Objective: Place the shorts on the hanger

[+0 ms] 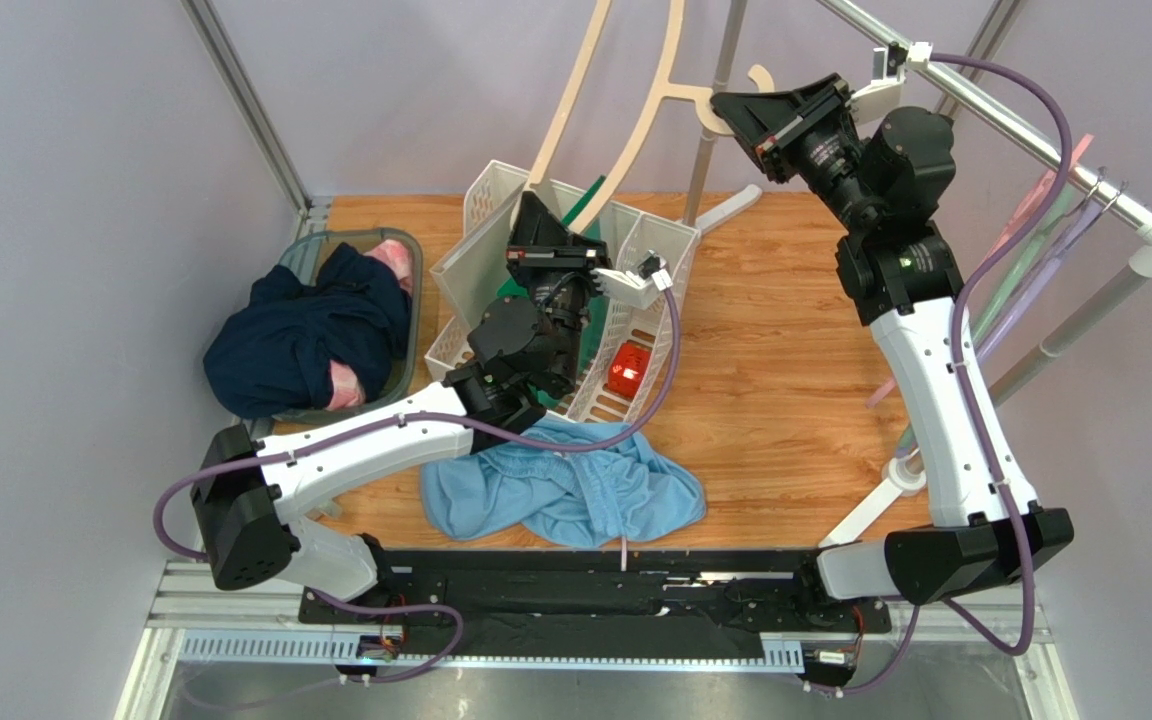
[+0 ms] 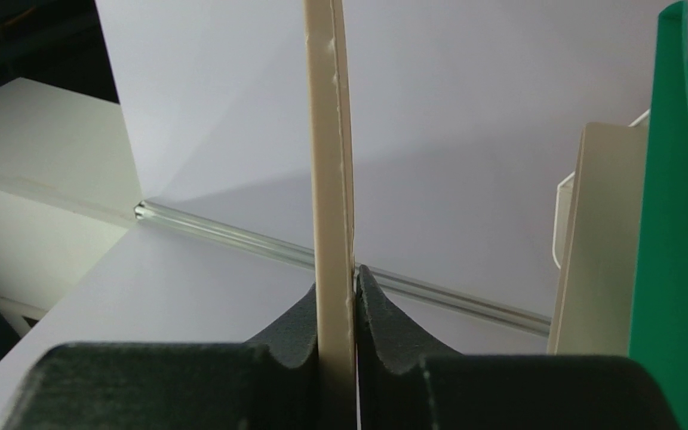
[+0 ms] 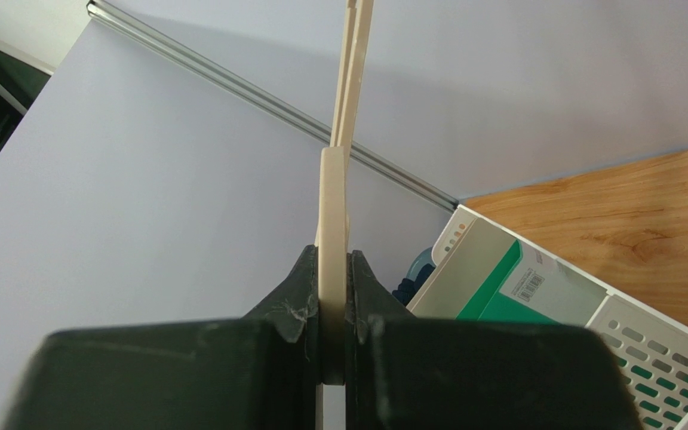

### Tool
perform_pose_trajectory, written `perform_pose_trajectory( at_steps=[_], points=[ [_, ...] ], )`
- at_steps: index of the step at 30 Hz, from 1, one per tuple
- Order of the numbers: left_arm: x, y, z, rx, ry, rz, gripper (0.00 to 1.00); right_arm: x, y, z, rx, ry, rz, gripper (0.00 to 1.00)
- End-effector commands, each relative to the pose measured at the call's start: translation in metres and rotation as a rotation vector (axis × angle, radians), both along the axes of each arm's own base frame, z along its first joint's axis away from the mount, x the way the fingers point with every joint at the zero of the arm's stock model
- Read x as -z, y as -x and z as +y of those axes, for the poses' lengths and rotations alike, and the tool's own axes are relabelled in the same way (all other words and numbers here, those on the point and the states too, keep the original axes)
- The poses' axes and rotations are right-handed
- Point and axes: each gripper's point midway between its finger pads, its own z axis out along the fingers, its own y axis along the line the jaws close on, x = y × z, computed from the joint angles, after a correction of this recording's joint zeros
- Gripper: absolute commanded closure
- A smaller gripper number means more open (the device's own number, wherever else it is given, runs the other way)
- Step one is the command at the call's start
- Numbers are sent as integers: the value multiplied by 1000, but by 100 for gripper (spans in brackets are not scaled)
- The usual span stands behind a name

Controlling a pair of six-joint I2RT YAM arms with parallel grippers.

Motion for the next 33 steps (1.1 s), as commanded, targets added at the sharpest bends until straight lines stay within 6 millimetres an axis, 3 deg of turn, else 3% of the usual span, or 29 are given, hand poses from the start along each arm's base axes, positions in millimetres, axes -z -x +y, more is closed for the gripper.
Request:
perform_pose_trajectory(
  at_steps=[1, 12, 19, 20, 27, 30, 33],
  points=[
    [-4, 5, 2, 32, 39, 1, 75, -29, 0, -10, 50, -34, -88, 100],
    [5, 8, 5, 35, 0, 15, 27, -44, 13, -14, 46, -49, -116, 100],
    [26, 18, 13, 61, -59, 70, 8, -54, 19, -19, 57, -45, -146, 100],
    [35, 20, 13, 69, -76, 82, 1, -54, 20, -20, 57, -44, -149, 100],
    [52, 42, 24, 125, -90, 114, 1, -52, 20, -23, 71, -24, -148, 100],
    [80, 51, 29, 158, -155, 232, 1, -50, 22, -26, 76, -11, -151, 100],
    [96, 62, 37, 191, -194, 307, 1, -49, 24, -28, 81, -2, -152, 100]
  ],
)
